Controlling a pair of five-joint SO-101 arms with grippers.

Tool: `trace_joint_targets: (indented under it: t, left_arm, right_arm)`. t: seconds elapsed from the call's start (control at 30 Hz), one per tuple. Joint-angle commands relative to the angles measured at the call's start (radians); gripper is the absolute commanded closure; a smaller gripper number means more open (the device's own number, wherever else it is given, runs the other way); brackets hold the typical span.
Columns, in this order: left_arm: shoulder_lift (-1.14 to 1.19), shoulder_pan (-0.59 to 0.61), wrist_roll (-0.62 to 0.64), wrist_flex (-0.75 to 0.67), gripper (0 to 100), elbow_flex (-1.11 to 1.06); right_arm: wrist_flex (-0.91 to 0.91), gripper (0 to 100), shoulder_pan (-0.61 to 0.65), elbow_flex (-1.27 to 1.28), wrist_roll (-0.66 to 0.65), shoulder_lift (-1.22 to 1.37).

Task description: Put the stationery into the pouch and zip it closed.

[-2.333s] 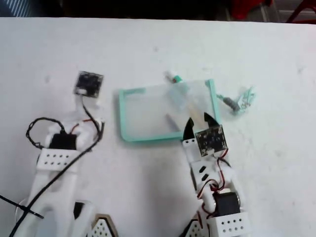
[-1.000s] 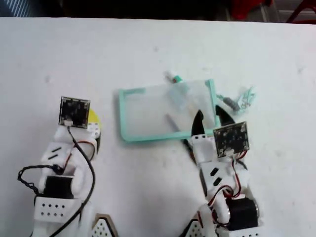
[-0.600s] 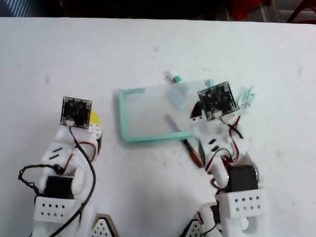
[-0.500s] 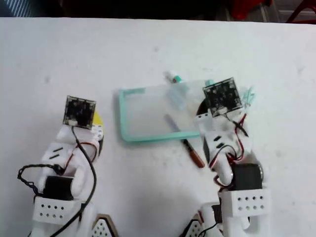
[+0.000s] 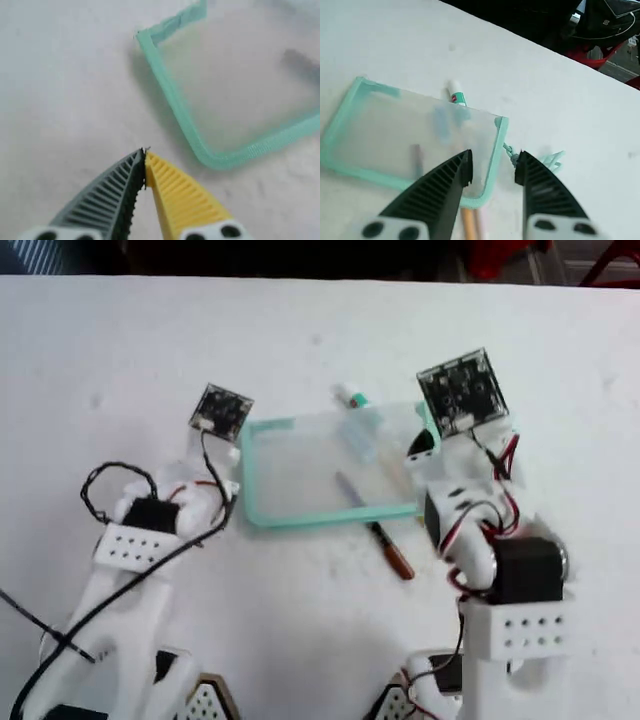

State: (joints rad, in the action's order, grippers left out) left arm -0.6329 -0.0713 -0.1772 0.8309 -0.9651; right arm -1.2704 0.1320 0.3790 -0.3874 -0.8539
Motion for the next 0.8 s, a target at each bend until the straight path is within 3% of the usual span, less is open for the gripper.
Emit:
trace_joint_targets:
  t: [0.0, 0.33, 0.57, 0.77]
  left_arm:
    - [0.035, -0.012, 0.026, 0.008, 98, 0.074]
    - [0.027, -0.007, 0.026, -0.011, 98, 0.051]
    - [0.027, -0.007, 0.026, -0.018, 98, 0.041]
    - [0.031, -0.007, 0.026, -0.018, 98, 0.041]
  right_arm:
    - [-0.05, 85.4, -0.059, -0.144, -0.091, 0.147]
    - [-0.09, 85.4, -0.311, -0.466, -0.308, 0.69]
    - [-0.183, 84.8, -0.286, -0.628, -0.428, 0.992]
    - [-0.188, 68.7, -0.285, -0.735, -0.473, 1.135]
